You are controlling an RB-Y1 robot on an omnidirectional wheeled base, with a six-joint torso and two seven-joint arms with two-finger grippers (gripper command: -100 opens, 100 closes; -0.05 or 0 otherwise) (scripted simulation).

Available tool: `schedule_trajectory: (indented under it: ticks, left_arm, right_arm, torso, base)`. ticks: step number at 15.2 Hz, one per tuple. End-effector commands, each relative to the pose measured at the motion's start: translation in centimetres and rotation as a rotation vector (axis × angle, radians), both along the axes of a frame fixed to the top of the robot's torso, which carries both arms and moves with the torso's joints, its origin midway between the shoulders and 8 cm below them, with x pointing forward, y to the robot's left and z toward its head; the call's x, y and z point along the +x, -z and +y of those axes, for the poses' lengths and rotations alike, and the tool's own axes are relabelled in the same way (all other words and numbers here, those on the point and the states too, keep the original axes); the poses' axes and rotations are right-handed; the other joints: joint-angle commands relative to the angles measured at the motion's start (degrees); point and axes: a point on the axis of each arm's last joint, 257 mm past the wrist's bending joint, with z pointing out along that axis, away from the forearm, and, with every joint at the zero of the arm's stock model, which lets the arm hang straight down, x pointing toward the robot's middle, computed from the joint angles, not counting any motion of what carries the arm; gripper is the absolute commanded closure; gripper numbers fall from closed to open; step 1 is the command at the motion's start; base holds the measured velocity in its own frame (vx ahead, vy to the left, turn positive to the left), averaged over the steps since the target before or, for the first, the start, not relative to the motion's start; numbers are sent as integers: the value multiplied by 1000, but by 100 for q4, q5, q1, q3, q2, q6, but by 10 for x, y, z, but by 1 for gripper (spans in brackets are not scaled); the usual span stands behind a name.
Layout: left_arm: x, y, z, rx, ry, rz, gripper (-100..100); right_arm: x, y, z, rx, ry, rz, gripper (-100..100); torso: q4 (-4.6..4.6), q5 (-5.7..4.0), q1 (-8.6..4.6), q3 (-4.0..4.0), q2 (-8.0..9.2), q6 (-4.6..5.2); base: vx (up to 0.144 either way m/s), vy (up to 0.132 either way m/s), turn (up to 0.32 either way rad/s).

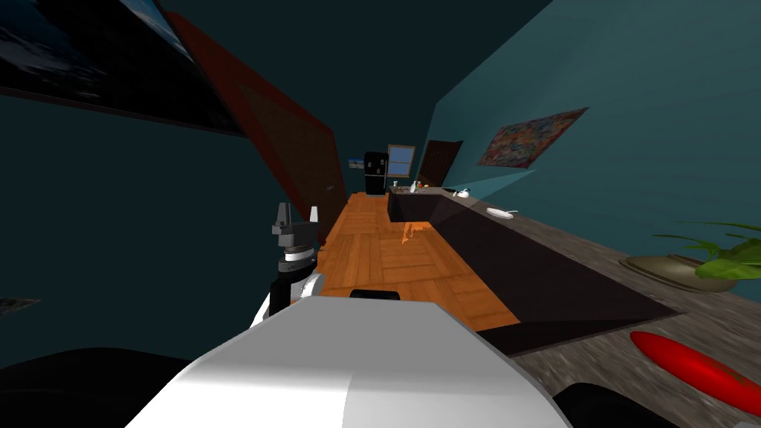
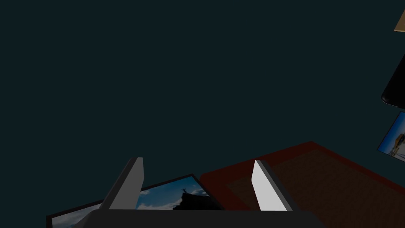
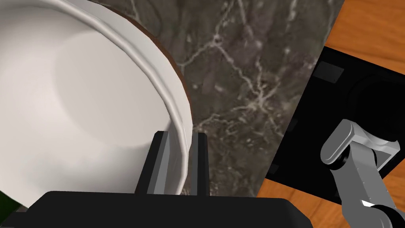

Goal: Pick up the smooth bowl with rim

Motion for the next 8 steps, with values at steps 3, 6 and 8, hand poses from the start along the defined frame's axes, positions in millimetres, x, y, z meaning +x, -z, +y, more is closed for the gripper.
schedule_trajectory:
  ticks: [3, 6, 8]
  left_arm:
    - [0, 0, 0, 0, 0, 0, 0]
    - [0, 0, 0, 0, 0, 0, 0]
    - [0, 0, 0, 0, 0, 0, 0]
  right_arm:
    - [0, -7, -4, -17, -23, 16, 100]
    - [-2, -13, -6, -31, -39, 34, 100]
    - [8, -11, -6, -26, -60, 22, 100]
  torso:
    - [-2, 1, -2, -1, -1, -1]
    - [-10, 3, -28, -9, -9, 10]
    - [-8, 0, -32, -10, -13, -8]
  base:
    - [7, -15, -44]
    - [37, -87, -180]
    - [18, -58, -13]
